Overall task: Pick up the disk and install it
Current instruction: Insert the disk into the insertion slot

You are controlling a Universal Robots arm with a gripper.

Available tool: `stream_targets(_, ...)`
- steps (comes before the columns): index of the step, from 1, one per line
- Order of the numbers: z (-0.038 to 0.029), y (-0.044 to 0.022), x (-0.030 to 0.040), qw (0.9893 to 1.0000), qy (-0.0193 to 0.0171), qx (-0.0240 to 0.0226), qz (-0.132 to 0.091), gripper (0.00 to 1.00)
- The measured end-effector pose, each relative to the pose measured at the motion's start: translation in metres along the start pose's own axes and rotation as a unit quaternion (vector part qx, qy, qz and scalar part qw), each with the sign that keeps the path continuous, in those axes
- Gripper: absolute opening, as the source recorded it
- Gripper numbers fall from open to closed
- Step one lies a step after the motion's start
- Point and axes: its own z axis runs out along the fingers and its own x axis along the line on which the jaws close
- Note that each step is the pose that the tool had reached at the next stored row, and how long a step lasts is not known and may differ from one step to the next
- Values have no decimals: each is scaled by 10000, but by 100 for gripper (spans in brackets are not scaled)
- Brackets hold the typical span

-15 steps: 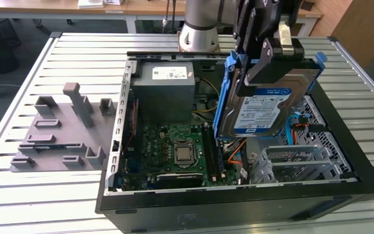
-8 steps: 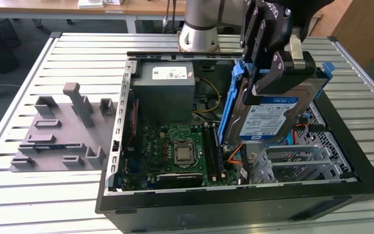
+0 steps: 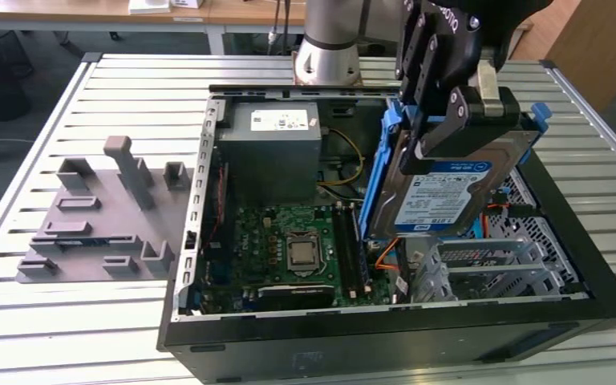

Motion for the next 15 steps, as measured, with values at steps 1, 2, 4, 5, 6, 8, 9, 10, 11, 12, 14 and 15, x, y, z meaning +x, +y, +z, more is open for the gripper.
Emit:
stream_targets(1,0,0,0,10000,0,0,0,36)
stream_targets(2,0,0,0,10000,0,0,0,36)
stream_targets(4,0,0,0,10000,0,0,0,36)
stream_targets(5,1,0,0,10000,0,0,0,36)
stream_targets(6,1,0,0,10000,0,0,0,36)
stream_targets(8,1,0,0,10000,0,0,0,36)
stream_targets(9,1,0,0,10000,0,0,0,36)
stream_targets(10,1,0,0,10000,0,0,0,36)
stream_targets(11,1,-4,0,10000,0,-1,0,36)
stream_targets(12,2,-15,0,10000,-1,-7,-1,36)
stream_targets(14,3,-50,-1,10000,0,-18,0,36)
stream_targets(15,4,-87,-3,10000,0,-31,0,36)
